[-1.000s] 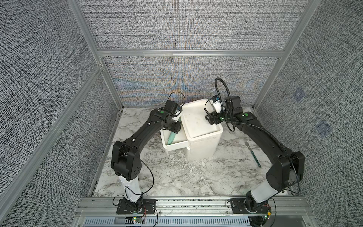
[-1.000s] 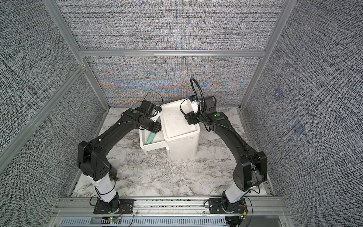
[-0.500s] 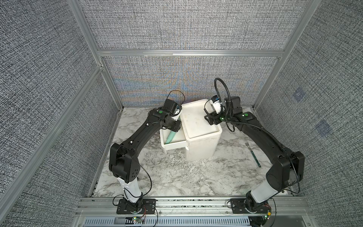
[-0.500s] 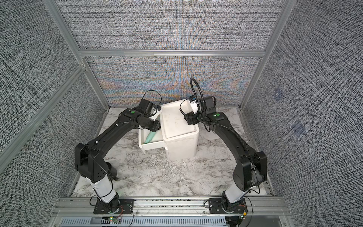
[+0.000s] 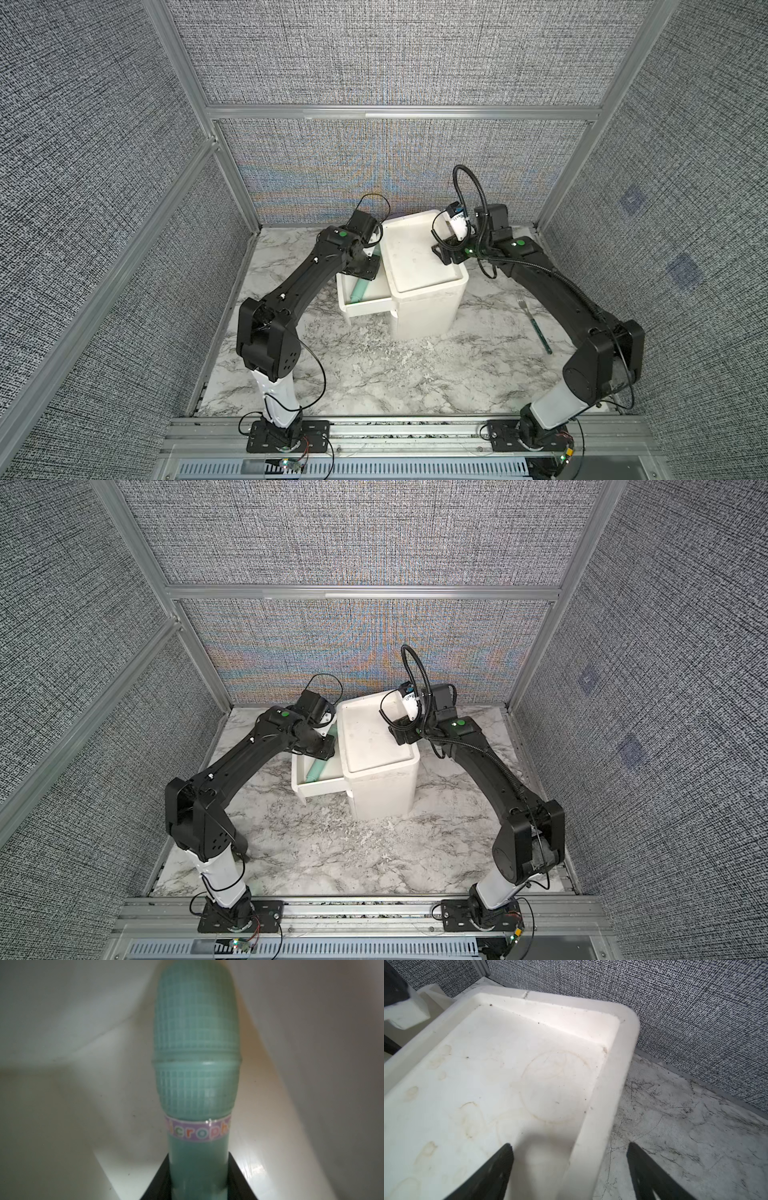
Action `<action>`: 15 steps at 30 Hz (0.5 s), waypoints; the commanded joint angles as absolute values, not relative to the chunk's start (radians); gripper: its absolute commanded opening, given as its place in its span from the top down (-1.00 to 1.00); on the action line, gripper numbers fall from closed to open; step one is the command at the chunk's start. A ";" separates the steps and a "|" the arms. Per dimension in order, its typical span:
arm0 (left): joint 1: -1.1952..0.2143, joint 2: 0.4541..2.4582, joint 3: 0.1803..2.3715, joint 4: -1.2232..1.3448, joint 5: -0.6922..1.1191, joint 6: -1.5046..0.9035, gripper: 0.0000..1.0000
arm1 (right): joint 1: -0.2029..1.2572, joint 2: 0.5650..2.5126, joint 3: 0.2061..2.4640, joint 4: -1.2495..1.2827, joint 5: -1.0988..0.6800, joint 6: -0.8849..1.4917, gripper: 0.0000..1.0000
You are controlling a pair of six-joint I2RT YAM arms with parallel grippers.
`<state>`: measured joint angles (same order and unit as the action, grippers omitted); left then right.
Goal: Take the microphone out of the drawer
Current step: Pick up the microphone from the drawer.
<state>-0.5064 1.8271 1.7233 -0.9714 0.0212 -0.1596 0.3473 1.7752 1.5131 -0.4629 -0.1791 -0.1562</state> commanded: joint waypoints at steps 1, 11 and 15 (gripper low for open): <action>-0.491 1.829 1.721 -1.058 -0.052 -0.147 0.51 | 0.347 1.775 1.509 -0.526 -0.152 -0.182 -0.74; -0.474 1.826 1.722 -1.053 -0.019 -0.168 0.35 | 0.347 1.777 1.509 -0.526 -0.153 -0.182 -0.75; -0.475 1.822 1.720 -1.040 -0.011 -0.167 0.08 | 0.349 1.778 1.509 -0.528 -0.153 -0.182 -0.75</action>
<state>-0.4801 1.8282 1.7210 -0.9874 0.0113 -0.1905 0.3477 1.7748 1.5131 -0.4633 -0.1818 -0.1562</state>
